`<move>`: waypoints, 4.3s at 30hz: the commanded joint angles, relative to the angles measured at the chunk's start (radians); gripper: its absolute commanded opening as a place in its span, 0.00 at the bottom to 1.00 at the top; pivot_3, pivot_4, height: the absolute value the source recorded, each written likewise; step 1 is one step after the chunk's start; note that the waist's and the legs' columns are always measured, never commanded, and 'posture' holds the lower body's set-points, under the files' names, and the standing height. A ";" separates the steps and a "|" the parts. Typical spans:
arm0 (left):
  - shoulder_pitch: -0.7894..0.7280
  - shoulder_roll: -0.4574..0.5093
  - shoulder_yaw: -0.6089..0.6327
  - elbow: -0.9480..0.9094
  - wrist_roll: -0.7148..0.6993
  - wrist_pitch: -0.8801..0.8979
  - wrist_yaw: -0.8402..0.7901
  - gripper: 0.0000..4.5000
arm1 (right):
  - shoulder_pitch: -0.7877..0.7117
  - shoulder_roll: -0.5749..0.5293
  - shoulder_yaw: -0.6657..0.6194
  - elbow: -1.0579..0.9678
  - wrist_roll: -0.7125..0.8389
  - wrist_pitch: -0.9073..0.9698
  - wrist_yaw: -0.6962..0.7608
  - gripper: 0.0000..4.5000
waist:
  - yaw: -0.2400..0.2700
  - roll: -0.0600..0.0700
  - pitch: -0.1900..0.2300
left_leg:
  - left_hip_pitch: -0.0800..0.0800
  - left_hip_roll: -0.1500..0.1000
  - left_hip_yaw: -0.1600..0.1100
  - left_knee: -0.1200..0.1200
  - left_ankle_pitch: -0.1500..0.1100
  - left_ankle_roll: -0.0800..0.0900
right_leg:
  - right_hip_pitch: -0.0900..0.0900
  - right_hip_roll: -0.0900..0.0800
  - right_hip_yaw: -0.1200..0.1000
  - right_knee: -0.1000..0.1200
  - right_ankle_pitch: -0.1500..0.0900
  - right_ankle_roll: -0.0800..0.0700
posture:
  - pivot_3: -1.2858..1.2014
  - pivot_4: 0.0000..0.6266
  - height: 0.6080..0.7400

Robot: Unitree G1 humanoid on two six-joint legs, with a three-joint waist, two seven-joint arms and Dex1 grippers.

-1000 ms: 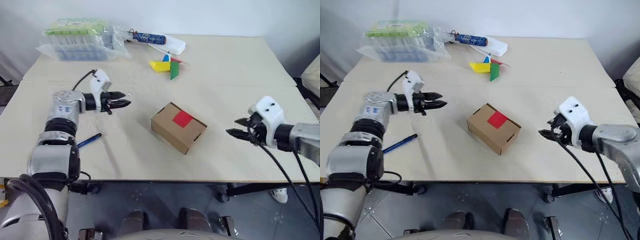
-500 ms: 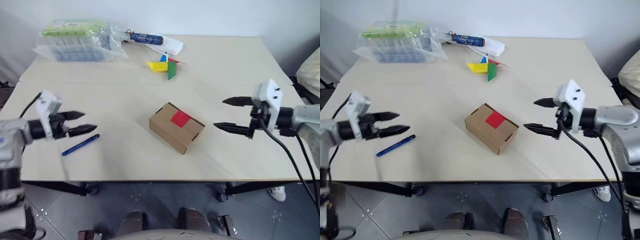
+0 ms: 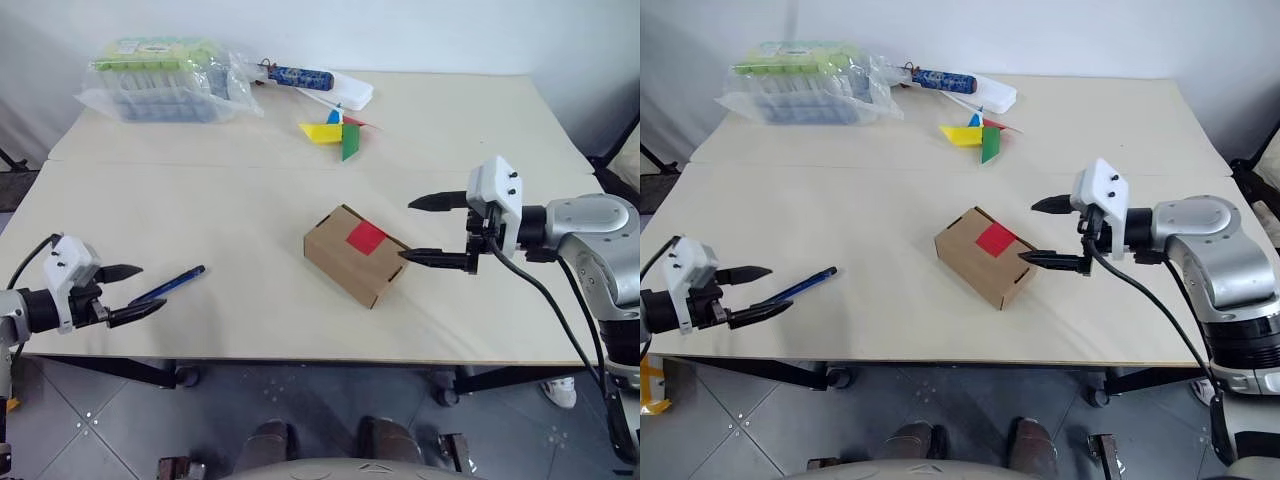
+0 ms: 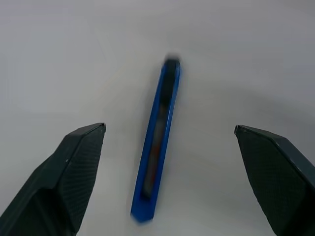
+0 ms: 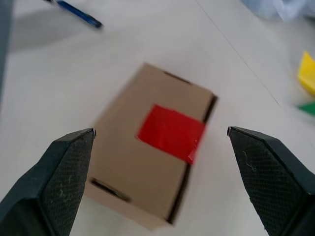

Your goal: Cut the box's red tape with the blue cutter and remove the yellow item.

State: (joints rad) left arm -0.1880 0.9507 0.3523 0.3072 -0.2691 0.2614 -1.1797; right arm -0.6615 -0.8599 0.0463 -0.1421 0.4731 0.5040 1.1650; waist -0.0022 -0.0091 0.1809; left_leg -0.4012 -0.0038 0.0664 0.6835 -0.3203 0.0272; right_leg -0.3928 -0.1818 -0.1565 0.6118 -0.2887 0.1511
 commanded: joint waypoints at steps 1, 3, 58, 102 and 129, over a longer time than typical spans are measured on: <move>-0.056 0.037 -0.036 0.117 0.027 -0.110 -0.038 0.99 | -0.002 -0.010 -0.032 -0.066 0.024 0.025 -0.003 1.00 | 0.001 0.000 0.000 | 0.000 0.000 0.000 0.000 0.000 0.000 | 0.000 0.000 0.000 0.000 0.000 0.000 | 0.52 0.24 1.00; -0.087 0.045 -0.067 0.208 0.049 -0.165 -0.057 0.99 | 0.018 -0.018 -0.044 -0.089 0.027 0.037 -0.009 1.00 | 0.001 0.000 0.000 | 0.000 0.000 0.000 0.000 0.000 0.000 | 0.000 0.000 0.000 0.000 0.000 0.000 | 0.52 0.24 1.00; -0.130 0.041 -0.361 -0.334 0.015 0.018 -0.199 0.09 | -0.029 -0.047 0.028 -0.358 0.062 0.227 -0.063 0.96 | 0.000 0.003 0.000 | 0.010 0.004 0.005 -0.002 -0.003 0.002 | -0.001 -0.002 0.010 0.006 0.000 0.000 | 0.52 0.24 1.00; -0.019 0.089 -0.532 -0.663 0.164 0.215 -0.084 0.09 | 0.009 0.267 0.686 -0.282 -0.576 -0.097 -0.120 0.01 | -0.004 0.003 0.000 | 0.011 0.002 0.005 -0.002 -0.003 0.001 | 0.000 0.001 0.010 0.005 -0.001 -0.001 | 0.52 0.24 1.00; -0.045 0.090 -0.552 -0.659 0.160 0.235 -0.098 0.09 | -0.006 0.401 0.655 -0.128 -0.663 -0.220 -0.107 0.01 | -0.025 0.004 -0.001 | 0.018 0.007 0.008 -0.002 -0.002 -0.004 | 0.001 0.006 0.017 0.010 -0.002 -0.007 | 0.52 0.24 1.00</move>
State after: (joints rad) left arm -0.2425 1.0419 -0.1499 -0.3458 -0.1120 0.5020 -1.2619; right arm -0.6470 -0.4823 0.7215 -0.2722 -0.1802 0.2828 1.0678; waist -0.0274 -0.0047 0.1796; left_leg -0.3834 0.0034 0.0749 0.6818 -0.3219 0.0233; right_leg -0.3919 -0.1757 -0.1388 0.6221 -0.2908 0.1443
